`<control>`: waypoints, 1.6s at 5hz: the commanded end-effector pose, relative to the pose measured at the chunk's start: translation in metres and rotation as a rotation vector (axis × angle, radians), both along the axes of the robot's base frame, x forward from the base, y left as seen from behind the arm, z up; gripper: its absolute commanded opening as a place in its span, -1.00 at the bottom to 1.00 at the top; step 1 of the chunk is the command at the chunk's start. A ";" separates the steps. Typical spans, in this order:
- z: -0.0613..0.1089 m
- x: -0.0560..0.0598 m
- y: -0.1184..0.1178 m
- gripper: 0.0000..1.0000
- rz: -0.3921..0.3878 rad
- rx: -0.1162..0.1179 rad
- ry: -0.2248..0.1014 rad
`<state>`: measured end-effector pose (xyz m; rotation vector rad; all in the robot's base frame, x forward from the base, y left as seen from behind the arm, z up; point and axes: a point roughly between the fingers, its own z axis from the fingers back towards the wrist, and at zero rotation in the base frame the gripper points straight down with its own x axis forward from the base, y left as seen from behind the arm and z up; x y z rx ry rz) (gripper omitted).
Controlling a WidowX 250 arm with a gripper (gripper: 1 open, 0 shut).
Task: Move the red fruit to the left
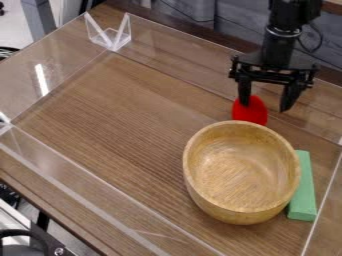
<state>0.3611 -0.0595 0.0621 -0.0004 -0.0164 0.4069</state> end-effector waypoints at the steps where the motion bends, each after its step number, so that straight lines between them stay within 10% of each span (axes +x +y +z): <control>1: 0.017 0.013 -0.002 1.00 -0.016 -0.005 -0.070; 4: 0.008 0.013 0.004 1.00 0.066 0.011 -0.057; 5: 0.002 0.015 0.005 -1.00 0.081 0.015 -0.053; 8: 0.054 0.015 0.002 -1.00 0.112 -0.072 -0.090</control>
